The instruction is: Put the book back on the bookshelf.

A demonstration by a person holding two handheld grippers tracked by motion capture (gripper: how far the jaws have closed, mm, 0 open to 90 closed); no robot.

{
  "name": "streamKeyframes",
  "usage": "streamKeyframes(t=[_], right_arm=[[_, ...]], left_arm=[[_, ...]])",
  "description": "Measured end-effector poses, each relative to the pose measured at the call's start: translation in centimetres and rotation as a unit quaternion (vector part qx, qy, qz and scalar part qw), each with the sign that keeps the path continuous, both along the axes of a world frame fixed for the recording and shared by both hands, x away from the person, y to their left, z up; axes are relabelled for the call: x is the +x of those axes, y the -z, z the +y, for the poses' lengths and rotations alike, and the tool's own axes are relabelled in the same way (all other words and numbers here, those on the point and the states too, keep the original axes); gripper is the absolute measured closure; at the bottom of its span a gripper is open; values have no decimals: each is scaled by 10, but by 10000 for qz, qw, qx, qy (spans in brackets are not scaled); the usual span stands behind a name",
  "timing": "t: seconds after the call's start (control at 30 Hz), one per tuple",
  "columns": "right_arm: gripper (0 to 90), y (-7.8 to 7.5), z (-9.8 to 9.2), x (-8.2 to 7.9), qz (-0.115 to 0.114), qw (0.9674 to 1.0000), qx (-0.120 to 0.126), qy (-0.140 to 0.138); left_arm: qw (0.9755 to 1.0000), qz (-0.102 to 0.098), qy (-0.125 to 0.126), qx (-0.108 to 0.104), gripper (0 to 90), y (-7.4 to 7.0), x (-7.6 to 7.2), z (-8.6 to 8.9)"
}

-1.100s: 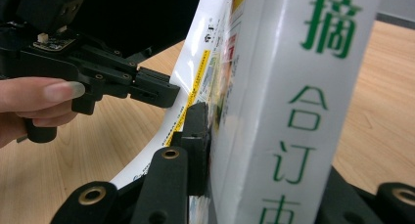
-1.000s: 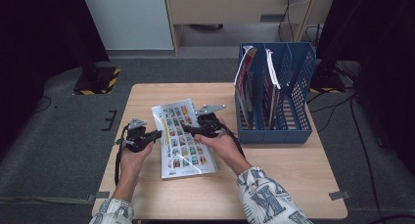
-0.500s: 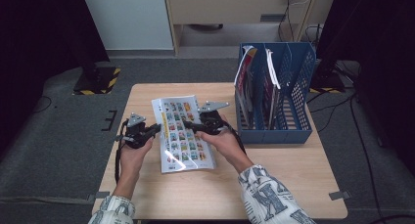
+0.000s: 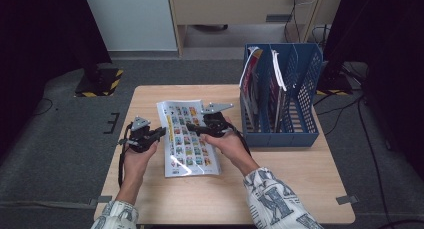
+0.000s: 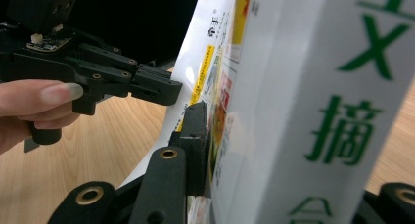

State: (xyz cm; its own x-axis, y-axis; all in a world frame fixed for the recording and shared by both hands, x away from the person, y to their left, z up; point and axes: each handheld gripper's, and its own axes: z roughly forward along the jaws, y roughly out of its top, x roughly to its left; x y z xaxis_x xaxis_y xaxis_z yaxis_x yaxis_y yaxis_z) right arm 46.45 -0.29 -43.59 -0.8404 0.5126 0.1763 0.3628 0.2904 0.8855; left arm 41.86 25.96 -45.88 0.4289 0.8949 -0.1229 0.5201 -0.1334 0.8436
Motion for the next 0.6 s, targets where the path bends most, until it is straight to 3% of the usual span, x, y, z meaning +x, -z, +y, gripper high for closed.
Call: streamKeyframes(t=[0.23,0.6], right_arm=[[724,-3,2,3,-116,9998,155,102],[729,-14,-1,5,-636,9970,387,218]], left_arm=[[9998,-152,-114,-52,850,-11,3,3],[9983,-543,-189,46,851,-34,5,-2]])
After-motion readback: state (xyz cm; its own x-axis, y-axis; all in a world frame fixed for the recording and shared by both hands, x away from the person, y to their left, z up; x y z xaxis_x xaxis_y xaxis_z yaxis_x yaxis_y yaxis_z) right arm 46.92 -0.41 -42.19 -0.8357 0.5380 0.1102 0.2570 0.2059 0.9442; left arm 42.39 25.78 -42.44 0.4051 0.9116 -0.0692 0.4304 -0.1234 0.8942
